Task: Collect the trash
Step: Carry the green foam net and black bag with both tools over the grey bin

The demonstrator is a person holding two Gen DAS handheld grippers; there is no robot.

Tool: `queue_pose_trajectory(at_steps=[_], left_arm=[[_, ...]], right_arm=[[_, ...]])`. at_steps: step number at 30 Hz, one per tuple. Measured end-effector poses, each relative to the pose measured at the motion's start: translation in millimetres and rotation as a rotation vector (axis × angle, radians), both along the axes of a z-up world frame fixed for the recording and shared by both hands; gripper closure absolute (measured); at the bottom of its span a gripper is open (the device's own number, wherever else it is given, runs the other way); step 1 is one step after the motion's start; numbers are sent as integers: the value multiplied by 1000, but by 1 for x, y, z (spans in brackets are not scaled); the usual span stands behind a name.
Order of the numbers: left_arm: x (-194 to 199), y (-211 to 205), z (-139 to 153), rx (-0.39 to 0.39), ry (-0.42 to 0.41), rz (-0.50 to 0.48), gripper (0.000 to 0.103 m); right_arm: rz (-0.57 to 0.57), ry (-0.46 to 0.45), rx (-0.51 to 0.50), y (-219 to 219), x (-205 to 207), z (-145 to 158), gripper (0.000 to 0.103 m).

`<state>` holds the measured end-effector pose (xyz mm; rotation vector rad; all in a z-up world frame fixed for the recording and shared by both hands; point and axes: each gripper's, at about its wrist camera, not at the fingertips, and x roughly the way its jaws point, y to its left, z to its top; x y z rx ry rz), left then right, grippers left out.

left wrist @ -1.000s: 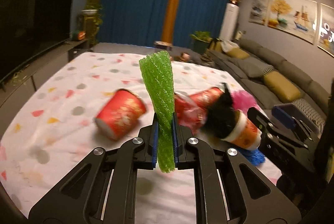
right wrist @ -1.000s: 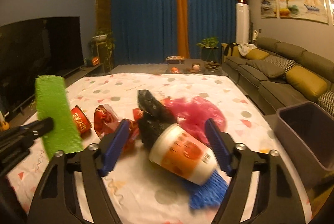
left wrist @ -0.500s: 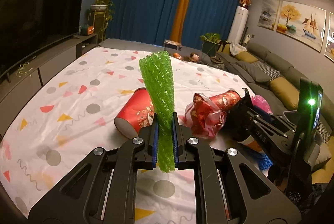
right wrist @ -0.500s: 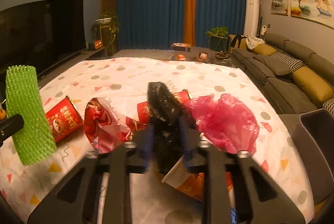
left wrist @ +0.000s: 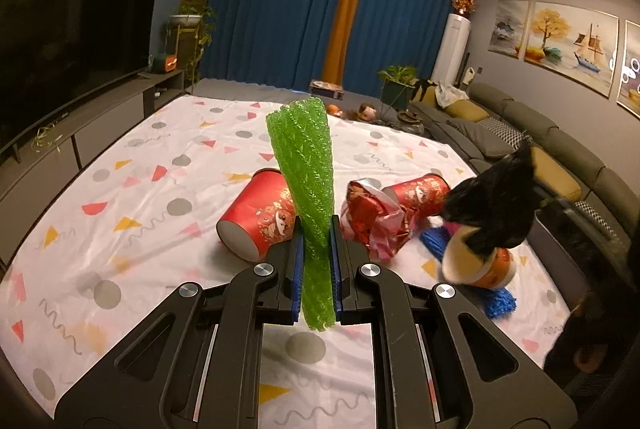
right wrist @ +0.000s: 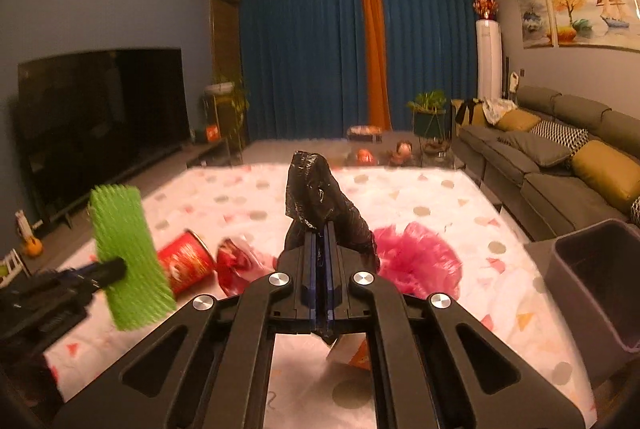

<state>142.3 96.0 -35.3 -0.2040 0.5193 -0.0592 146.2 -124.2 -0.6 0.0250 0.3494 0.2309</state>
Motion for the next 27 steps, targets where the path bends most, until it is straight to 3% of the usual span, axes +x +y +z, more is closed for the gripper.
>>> queue_pose_trajectory(at_steps=[10, 27], left_arm=[[-23, -20, 14, 12, -35, -40, 92], [-37, -86, 29, 57, -76, -172, 92]], right_arm=[[-27, -81, 35, -37, -51, 30, 99], [-125, -128, 51, -90, -101, 35, 99]])
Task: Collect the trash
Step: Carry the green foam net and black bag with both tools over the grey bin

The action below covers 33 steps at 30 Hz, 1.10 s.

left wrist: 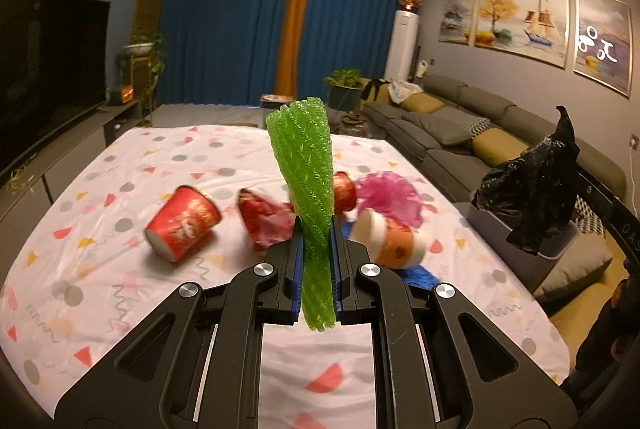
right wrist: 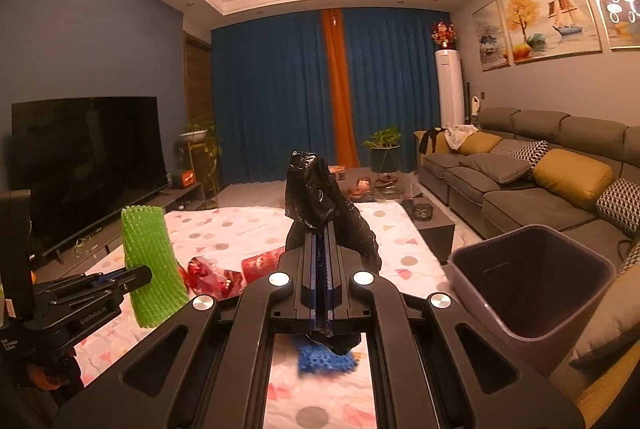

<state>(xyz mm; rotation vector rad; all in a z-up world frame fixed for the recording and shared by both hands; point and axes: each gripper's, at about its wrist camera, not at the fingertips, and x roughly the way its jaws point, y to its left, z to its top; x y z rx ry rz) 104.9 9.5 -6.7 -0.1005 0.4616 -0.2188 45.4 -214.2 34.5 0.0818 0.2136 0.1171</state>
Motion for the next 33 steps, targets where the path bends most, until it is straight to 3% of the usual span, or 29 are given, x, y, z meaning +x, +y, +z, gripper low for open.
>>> queue_pose_trajectory(at_steps=[11, 20, 33], left_arm=[[7, -71, 7, 25, -29, -137, 92], [23, -162, 21, 18, -90, -322, 92], [60, -262, 0, 24, -79, -485, 92]], right_arm=[[-103, 0, 20, -48, -4, -6, 99], [-256, 7, 39, -107, 5, -15, 99], [-363, 54, 57, -159, 26, -40, 99]])
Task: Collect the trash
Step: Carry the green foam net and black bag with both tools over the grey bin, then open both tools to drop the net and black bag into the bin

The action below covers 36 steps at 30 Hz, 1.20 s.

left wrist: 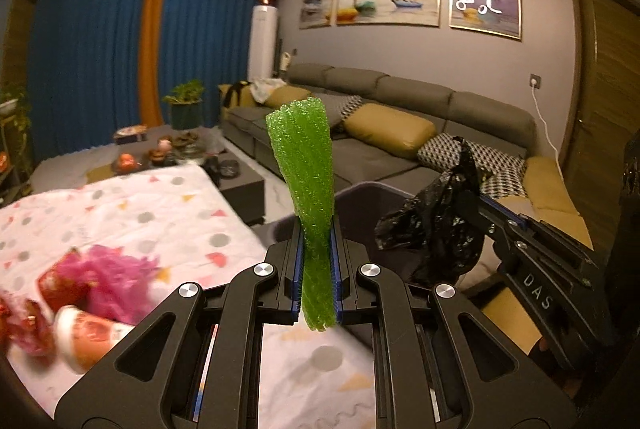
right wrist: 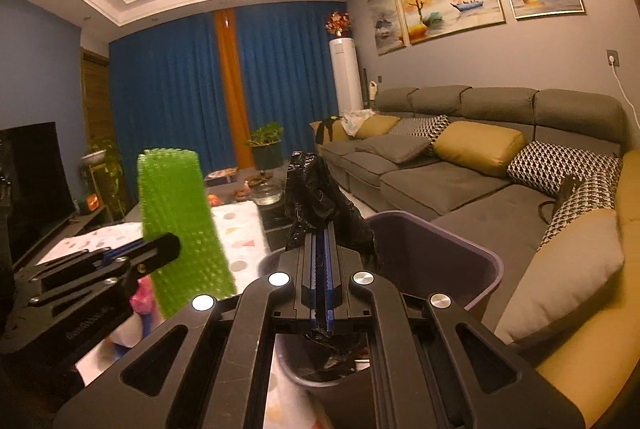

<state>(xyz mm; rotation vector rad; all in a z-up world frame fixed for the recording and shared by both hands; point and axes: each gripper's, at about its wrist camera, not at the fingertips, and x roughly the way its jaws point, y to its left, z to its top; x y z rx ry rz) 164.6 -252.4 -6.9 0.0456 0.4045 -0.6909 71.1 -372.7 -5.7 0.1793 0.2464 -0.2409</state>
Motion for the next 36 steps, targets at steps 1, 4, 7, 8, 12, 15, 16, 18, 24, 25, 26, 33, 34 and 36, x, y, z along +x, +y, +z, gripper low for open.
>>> queue_pose_trajectory(at_steps=[1, 4, 7, 8, 12, 15, 16, 18, 24, 25, 26, 33, 34, 36], left_arm=[[3, -4, -3, 0, 4, -8, 92], [11, -19, -11, 2, 23, -35, 92], [18, -29, -16, 6, 31, -51, 92], [21, -33, -19, 6, 39, -61, 92], [26, -47, -27, 17, 54, -86, 92], [32, -53, -34, 27, 71, -101, 92], [35, -55, -35, 26, 81, -106, 92], [40, -57, -40, 28, 100, -109, 92], [45, -68, -50, 42, 128, -138, 91], [46, -69, -52, 44, 132, -140, 91], [46, -69, -52, 46, 134, -141, 91], [46, -74, -58, 61, 146, -152, 88], [46, -74, -58, 64, 148, -154, 84], [46, -74, -59, 73, 150, -153, 77]], right_arm=[[-4, 3, 5, -2, 1, -2, 99], [-17, 11, 17, -11, 2, -7, 99], [-27, 19, 29, -18, 3, -12, 99], [-29, 24, 35, -22, 5, -12, 99], [-39, 35, 44, -22, 7, -18, 99], [-48, 44, 47, -27, 9, -20, 99], [-51, 47, 49, -28, 9, -22, 99], [-54, 49, 56, -28, 10, -24, 99], [-57, 62, 72, -31, 14, -28, 99], [-58, 64, 76, -32, 15, -29, 99], [-58, 66, 79, -32, 15, -29, 99], [-64, 79, 83, -30, 15, -31, 99], [-63, 81, 84, -28, 15, -30, 99], [-61, 85, 84, -28, 16, -30, 99]])
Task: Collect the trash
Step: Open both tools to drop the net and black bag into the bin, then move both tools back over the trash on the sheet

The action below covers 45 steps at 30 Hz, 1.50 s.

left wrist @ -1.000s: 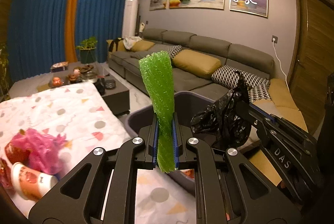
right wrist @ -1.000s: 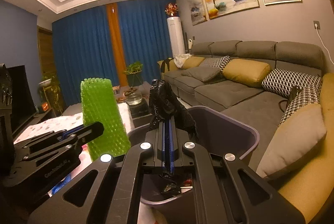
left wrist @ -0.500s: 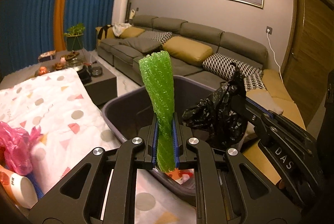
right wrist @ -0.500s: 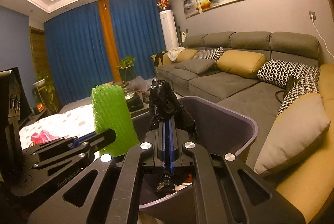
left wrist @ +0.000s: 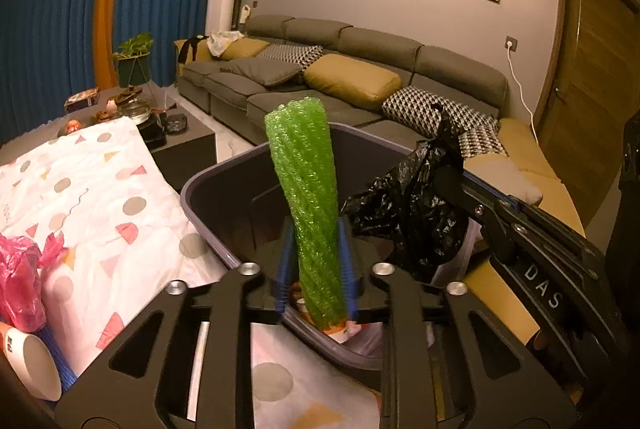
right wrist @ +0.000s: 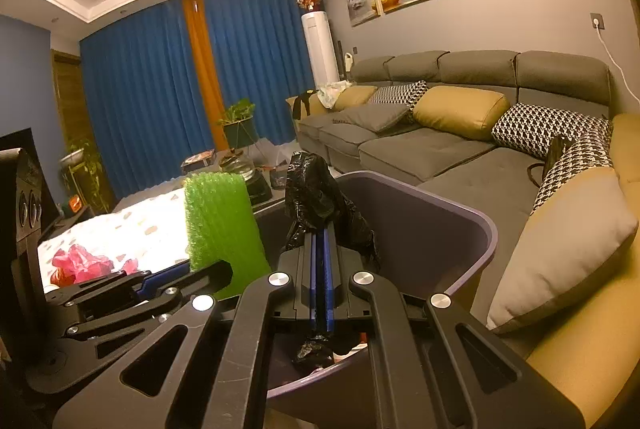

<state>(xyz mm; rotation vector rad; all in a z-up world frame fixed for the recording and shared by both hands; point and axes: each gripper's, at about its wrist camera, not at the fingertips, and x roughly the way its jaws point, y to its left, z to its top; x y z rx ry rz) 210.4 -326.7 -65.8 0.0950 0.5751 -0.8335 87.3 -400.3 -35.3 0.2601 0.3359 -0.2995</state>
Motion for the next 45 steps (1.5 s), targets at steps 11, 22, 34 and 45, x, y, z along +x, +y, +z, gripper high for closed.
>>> queue_pose_trajectory(at_steps=[11, 22, 34, 45], left_arm=[[-5, 23, 4, -7, -37, 74, 31], [-22, 92, 37, -43, -103, 304, 12], [-48, 169, 48, -33, -123, 487, 7], [-77, 268, 44, -21, -109, 686, 7]], right_arm=[[-3, 26, 0, -2, 3, 2, 98], [-12, 21, -16, 3, 5, 5, 42], [-21, 3, -71, 34, -18, 19, 17], [101, -8, -83, 103, -30, 23, 15]])
